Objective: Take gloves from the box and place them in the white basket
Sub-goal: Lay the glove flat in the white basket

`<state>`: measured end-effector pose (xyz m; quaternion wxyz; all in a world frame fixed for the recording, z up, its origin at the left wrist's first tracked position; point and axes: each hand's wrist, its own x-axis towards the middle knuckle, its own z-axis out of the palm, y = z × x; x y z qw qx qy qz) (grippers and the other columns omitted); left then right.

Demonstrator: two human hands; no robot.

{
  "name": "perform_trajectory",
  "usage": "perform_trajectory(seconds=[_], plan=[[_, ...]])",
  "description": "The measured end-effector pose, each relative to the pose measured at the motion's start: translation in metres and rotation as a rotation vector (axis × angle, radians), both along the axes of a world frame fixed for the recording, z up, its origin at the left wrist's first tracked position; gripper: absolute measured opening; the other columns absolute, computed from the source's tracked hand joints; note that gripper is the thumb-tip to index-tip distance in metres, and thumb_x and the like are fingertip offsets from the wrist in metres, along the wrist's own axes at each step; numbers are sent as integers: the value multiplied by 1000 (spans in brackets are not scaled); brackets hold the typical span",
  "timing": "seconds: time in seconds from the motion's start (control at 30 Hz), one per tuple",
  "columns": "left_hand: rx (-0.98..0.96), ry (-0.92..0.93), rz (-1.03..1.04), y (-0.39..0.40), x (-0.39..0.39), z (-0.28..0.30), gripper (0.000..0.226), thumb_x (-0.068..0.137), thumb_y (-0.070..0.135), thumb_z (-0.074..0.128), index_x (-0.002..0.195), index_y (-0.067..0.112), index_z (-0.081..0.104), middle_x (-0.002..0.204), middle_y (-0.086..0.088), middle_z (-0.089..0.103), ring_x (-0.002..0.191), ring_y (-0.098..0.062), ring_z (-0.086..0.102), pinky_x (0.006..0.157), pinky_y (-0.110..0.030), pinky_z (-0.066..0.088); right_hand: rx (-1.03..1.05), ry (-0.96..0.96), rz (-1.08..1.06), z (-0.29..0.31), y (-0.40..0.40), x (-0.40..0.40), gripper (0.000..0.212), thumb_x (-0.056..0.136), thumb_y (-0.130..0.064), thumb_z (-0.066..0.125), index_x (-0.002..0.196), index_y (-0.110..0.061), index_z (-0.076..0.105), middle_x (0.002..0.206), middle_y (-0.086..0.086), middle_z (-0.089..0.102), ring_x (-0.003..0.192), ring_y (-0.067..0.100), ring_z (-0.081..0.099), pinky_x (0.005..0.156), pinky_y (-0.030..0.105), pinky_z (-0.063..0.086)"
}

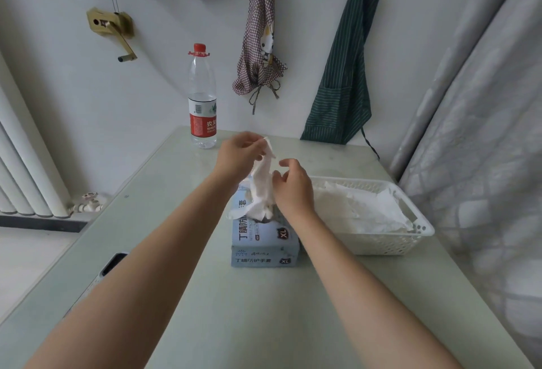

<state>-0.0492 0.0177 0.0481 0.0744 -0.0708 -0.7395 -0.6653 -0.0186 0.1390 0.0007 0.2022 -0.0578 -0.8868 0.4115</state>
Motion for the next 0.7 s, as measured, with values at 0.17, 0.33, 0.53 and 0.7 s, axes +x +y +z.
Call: perform_trajectory(seconds=[0.17,0.33,0.53,0.7], plan=[[100,-37,-48,-1,3,19,8,92,18,62,94,12,68,83,0,71,76,-11,65,71,-25,49,75,-199,172,17,16,-10,19,88,-20,61,107,-19,63,91,-1,64,80,19,59,64,26,42],[300,-81,-173,-7,8,32,7,93,14,59,92,12,66,82,-4,70,78,-15,66,77,-30,54,-17,-277,234,20,12,-14,21,83,-22,68,103,-19,61,82,-7,59,78,17,58,68,28,46],[530,-217,-10,-16,11,32,12,97,12,46,92,10,57,85,-8,62,80,-21,63,77,-37,57,-228,-110,172,37,22,-8,17,87,-17,58,71,-15,52,65,-1,46,61,15,43,59,28,33],[393,-297,205,-24,11,11,18,93,16,44,98,10,59,85,-5,63,72,-20,60,65,-28,48,-456,-66,125,58,39,-1,11,87,-21,56,77,-16,56,77,-4,56,76,14,51,72,30,44]])
